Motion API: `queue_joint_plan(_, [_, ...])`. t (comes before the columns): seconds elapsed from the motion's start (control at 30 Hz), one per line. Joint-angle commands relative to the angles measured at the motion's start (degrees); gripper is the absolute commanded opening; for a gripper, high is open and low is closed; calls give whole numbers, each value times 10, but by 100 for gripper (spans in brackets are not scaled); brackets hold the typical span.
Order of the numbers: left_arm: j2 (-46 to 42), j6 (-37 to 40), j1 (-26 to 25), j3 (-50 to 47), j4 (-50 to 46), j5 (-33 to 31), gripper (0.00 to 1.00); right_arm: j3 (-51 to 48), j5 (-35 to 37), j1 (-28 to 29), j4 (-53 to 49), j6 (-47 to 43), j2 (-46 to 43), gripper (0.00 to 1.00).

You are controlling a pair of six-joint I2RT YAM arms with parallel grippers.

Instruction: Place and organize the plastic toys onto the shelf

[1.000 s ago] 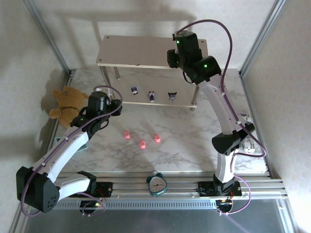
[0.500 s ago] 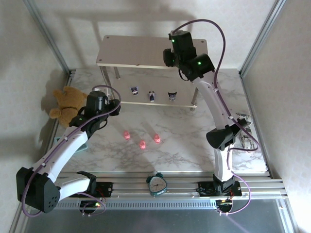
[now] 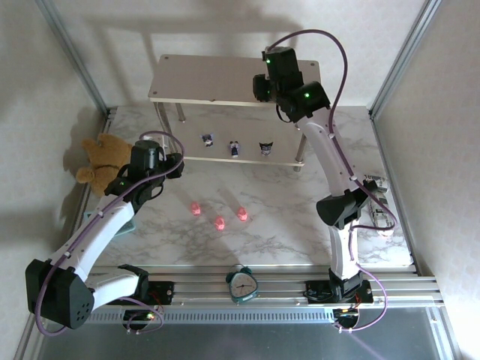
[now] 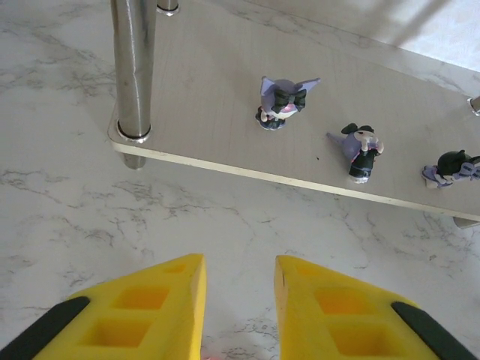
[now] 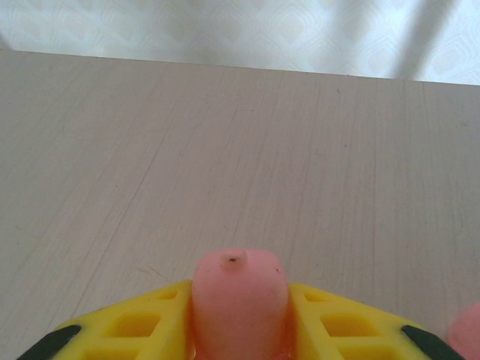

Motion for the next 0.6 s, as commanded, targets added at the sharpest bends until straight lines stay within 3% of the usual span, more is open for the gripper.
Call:
queue_joint_plan(0.0, [-2,9,7,11,-8,10,31,21,-5,-4,-3,8,15,35])
queue_joint_plan(0.13, [1,9,9,11,-8,12,31,24,-6,-5,-5,9,22,36])
queue_joint_plan(0.3, [0,10,10,10,-7,12,31,24,-6,-6,-4,14,26,47])
queue_joint_plan(0.57, [0,11,13,10,-8,13,31,25,-11,-6,4,19,26,53])
